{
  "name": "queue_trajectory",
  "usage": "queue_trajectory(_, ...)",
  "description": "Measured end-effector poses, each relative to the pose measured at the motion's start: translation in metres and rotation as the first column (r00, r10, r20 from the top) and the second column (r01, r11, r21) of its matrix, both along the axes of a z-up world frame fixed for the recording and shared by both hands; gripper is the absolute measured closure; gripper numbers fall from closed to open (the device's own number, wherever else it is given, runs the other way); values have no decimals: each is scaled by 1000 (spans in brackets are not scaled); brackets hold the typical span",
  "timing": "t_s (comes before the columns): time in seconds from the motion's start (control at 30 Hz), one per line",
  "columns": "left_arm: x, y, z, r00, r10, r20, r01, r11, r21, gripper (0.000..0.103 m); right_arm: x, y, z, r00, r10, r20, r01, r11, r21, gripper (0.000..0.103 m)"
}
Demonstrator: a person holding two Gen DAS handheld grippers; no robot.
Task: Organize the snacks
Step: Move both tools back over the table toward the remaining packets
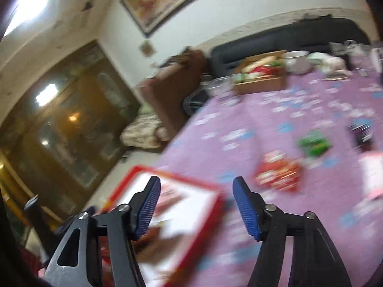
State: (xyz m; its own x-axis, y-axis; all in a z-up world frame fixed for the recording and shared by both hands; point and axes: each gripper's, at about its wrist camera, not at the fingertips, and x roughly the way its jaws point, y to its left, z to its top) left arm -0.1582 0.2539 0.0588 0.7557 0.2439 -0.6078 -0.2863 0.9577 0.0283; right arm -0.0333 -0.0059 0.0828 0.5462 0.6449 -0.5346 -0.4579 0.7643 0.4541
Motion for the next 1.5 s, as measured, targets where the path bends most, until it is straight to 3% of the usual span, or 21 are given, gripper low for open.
queue_trajectory(0.07, 4, -6, 2, 1000, -10, 2, 10, 1000, 5, 43, 29, -26, 3, 995, -103, 13, 103, 991, -83, 33)
queue_trajectory(0.13, 9, -17, 6, 999, -34, 4, 34, 999, 14, 41, 56, -41, -2, 990, -140, -15, 135, 978, -157, 33)
queue_trajectory(0.23, 15, -36, 15, 996, -86, 10, 85, 995, 42, 33, 93, -45, -23, 981, -174, -89, 141, 944, -297, 33)
queue_trajectory(0.4, 18, -61, 29, 989, -144, 22, 142, 985, 97, 33, 121, -24, -51, 977, -182, -107, 127, 910, -394, 38)
queue_trajectory(0.5, 18, -73, 34, 983, -180, 27, 176, 978, 109, 32, 128, -11, -70, 976, -202, -79, 138, 857, -496, 50)
queue_trajectory(0.53, 18, -80, 35, 980, -197, 24, 193, 974, 116, 31, 127, -5, -70, 981, -193, -31, 147, 832, -535, 59)
queue_trajectory(0.57, 18, -83, 35, 978, -206, 22, 202, 972, 119, 30, 126, -5, -70, 982, -189, -22, 148, 831, -536, 78)
queue_trajectory(0.63, 20, -93, 35, 973, -231, 11, 228, 966, 123, 30, 125, -12, -68, 977, -208, -48, 155, 844, -513, 101)
queue_trajectory(0.73, 25, -109, 35, 957, -289, -14, 289, 952, 100, 30, 121, -34, -67, 966, -238, -105, 167, 877, -450, 103)
queue_trajectory(0.83, 34, -128, 35, 936, -349, -41, 352, 932, 89, 30, 114, -65, -67, 943, -241, -228, 159, 932, -326, 103)
queue_trajectory(0.9, 45, -141, 34, 923, -379, -59, 383, 920, 80, 30, 108, -80, -69, 934, -225, -278, 144, 948, -286, 102)
queue_trajectory(1.07, 99, -173, 21, 905, -396, -154, 405, 914, 29, 30, 99, -114, -75, 921, -203, -333, 160, 976, -151, 100)
queue_trajectory(1.13, 112, -185, 16, 903, -393, -176, 404, 914, 32, 30, 103, -129, -77, 906, -182, -382, 165, 983, -76, 93)
queue_trajectory(1.23, 134, -200, 9, 907, -373, -194, 390, 919, 57, 30, 106, -146, -65, 921, -164, -354, 165, 986, -28, 86)
queue_trajectory(1.3, 149, -208, 3, 904, -367, -219, 383, 923, 35, 30, 107, -162, -59, 919, -171, -354, 193, 981, 26, 83)
queue_trajectory(1.37, 164, -214, -1, 907, -355, -227, 366, 931, 7, 30, 110, -179, -57, 911, -188, -368, 237, 967, 93, 72)
queue_trajectory(1.5, 192, -216, -13, 926, -276, -257, 276, 960, -34, 28, 112, -210, -58, 876, -305, -374, 371, 921, 119, 68)
